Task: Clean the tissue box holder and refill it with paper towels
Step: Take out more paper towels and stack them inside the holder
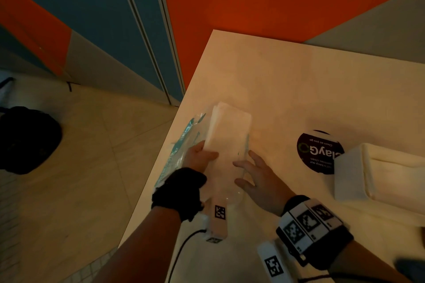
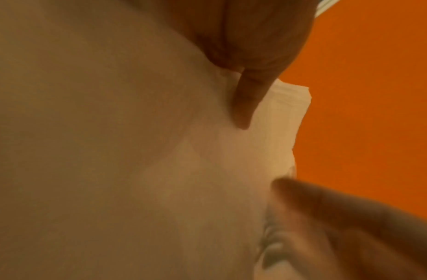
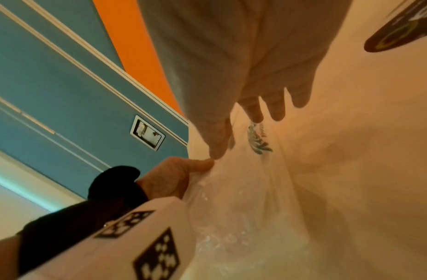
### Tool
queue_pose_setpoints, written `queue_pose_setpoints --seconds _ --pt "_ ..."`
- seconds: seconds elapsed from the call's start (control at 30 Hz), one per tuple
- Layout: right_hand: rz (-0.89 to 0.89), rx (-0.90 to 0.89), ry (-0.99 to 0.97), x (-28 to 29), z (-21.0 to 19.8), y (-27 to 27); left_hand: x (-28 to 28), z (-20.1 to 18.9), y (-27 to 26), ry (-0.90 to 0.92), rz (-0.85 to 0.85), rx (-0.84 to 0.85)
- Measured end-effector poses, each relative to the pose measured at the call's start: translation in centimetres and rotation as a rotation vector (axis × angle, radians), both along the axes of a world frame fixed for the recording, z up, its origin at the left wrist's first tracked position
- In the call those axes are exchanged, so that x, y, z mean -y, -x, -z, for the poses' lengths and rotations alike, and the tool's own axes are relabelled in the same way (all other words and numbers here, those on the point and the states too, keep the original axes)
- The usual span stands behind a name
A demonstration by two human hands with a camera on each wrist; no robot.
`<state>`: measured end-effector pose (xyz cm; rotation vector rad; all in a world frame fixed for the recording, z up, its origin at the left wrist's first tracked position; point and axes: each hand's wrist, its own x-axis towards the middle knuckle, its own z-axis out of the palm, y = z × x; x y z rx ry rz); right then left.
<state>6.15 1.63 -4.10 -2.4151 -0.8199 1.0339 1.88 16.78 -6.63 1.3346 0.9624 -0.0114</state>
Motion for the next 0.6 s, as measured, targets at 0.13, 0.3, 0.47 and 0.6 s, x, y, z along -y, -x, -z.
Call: queue_pose_setpoints --seconds 0.13,0.3,0.47,0.6 --pt "-0.021 0.128 0.112 0.0 0.0 -0.5 -1.2 0.2 0.4 0.148 -0.034 0.057" --pt "0.361 0.175 -0.399 -0.5 -1.1 -0.8 -2.5 -0.2 1.1 0.269 -0.035 0.228" --pt "0.708 -0.349 -0.667 -1.9 -2.9 -2.0 -3.2 -1.1 1.3 0.333 -0.019 0.376" --pt "0.683 -0.632 -0.743 -3.3 -3.8 -2.5 -3.4 -2.0 1.2 0.381 -0.036 0.387"
